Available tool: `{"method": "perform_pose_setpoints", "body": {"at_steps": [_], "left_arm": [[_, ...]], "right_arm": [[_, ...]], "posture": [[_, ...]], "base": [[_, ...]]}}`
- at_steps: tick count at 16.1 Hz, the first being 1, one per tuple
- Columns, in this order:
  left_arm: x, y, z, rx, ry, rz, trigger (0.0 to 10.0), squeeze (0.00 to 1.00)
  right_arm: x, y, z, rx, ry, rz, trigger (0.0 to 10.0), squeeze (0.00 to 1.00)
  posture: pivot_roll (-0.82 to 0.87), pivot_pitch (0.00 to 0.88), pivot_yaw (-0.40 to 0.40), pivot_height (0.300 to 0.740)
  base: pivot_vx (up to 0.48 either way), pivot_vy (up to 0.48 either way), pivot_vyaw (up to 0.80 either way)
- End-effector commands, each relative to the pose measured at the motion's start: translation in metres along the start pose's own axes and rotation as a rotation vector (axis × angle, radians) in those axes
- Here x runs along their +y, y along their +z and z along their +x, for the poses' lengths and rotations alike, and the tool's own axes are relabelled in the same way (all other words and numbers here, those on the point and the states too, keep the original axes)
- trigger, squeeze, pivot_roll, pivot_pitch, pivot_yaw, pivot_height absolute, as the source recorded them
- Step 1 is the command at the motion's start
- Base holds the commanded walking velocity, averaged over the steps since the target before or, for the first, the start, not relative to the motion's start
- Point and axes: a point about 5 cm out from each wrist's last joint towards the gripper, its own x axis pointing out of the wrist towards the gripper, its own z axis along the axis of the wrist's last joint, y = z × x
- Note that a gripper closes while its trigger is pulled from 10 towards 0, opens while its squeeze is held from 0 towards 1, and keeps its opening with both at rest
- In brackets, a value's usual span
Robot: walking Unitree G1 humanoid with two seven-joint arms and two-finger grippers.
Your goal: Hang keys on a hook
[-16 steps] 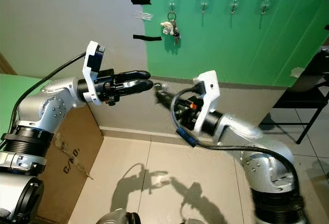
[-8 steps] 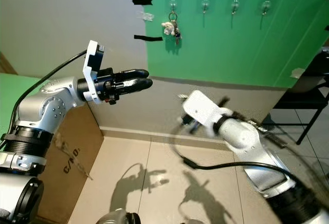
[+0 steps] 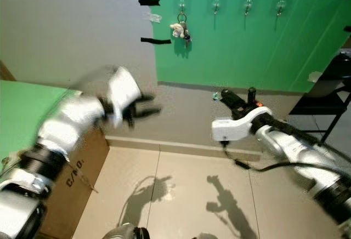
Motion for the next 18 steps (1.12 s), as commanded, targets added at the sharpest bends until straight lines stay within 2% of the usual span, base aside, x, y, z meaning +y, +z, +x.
{"method": "perform_pose_setpoints", "body": {"at_steps": [1,2,4,5,6,7,8,9,10,11,12,13,14,15,16,17,18], "left_arm": [[-0.001,-0.004,0.003,0.042,0.044,0.084,10.0,0.00],[-0.007,-0.004,0.007,0.030,0.048,0.073,10.0,0.00],[-0.017,-0.006,0.014,0.029,0.050,0.121,10.0,0.00],[-0.016,-0.011,0.018,0.049,0.121,0.109,10.0,0.00],[-0.011,-0.013,0.021,0.064,0.219,0.036,10.0,0.00],[0.003,-0.015,0.022,0.025,0.469,-0.208,10.0,0.00],[0.007,-0.022,0.016,-0.038,0.644,-0.408,10.0,0.00],[0.004,-0.028,0.011,-0.067,0.736,-0.435,10.0,0.00],[-0.002,-0.032,0.010,-0.077,0.757,-0.426,10.0,0.00],[-0.008,-0.035,0.008,-0.090,0.782,-0.399,10.0,0.00],[-0.009,-0.034,0.008,-0.094,0.778,-0.386,10.0,0.00],[-0.010,-0.029,0.012,-0.097,0.763,-0.338,10.0,0.00],[-0.011,-0.028,0.013,-0.097,0.764,-0.330,10.0,0.00],[-0.010,-0.026,0.013,-0.100,0.771,-0.324,10.0,0.00],[-0.010,-0.026,0.013,-0.103,0.774,-0.323,10.0,0.00],[-0.012,-0.026,0.013,-0.113,0.774,-0.313,10.0,0.00],[-0.012,-0.025,0.012,-0.115,0.773,-0.306,10.0,0.00]], "right_arm": [[-0.004,-0.006,-0.003,-0.040,-0.015,-0.086,0.0,0.00],[-0.003,-0.013,-0.008,-0.078,0.003,-0.167,0.0,0.00],[0.006,-0.025,-0.017,-0.125,0.066,-0.268,0.0,0.00],[0.007,-0.027,-0.018,-0.153,0.070,-0.310,0.0,0.00],[0.006,-0.027,-0.017,-0.162,0.062,-0.326,0.0,0.00],[0.004,-0.025,-0.014,-0.180,0.028,-0.332,0.0,0.00],[0.002,-0.020,-0.011,-0.197,-0.010,-0.316,0.0,0.00],[0.004,-0.017,-0.010,-0.209,-0.018,-0.307,0.0,0.00],[0.007,-0.017,-0.010,-0.210,-0.016,-0.283,0.0,0.00],[0.010,-0.018,-0.010,-0.190,-0.020,-0.221,0.0,0.00],[0.011,-0.019,-0.010,-0.178,-0.024,-0.188,0.0,0.00],[0.016,-0.019,-0.006,-0.089,-0.057,0.072,0.0,0.00],[0.018,-0.018,-0.004,-0.059,-0.068,0.176,0.0,0.00],[0.021,-0.011,0.000,-0.003,-0.098,0.408,0.0,0.00],[0.022,-0.008,0.002,0.018,-0.112,0.513,0.0,0.00],[0.024,0.009,0.011,0.069,-0.150,0.998,0.0,0.00],[0.023,0.020,0.015,0.073,-0.149,1.261,0.0,0.00]], "posture": [[-0.23,0.044,0.048,0.722],[-0.24,0.043,0.040,0.722],[-0.24,0.041,0.033,0.722],[-0.24,0.039,0.034,0.722],[-0.24,0.039,0.034,0.722],[-0.24,0.038,0.036,0.722],[-0.24,0.038,0.036,0.722],[-0.24,0.038,0.036,0.722],[-0.23,0.040,0.034,0.722],[-0.23,0.041,0.028,0.722],[-0.23,0.041,0.028,0.722],[-0.22,0.038,0.019,0.722],[-0.22,0.038,0.019,0.722],[-0.22,0.038,0.019,0.722],[-0.22,0.038,0.019,0.722],[-0.21,0.028,0.022,0.722],[-0.21,0.028,0.022,0.722]], "base": [[0.000,0.000,0.00],[0.000,0.000,0.00],[0.000,0.000,0.00],[0.000,0.000,0.00],[0.000,0.000,0.00],[0.000,0.000,0.00],[0.000,0.000,0.00],[0.000,0.000,0.00],[0.000,0.000,0.00],[0.000,0.000,0.00],[0.000,0.000,0.00],[0.000,0.000,0.00],[0.000,0.000,0.00],[0.000,0.000,0.00],[0.000,0.000,0.00],[0.000,0.000,0.00],[0.000,0.000,0.00]]}}
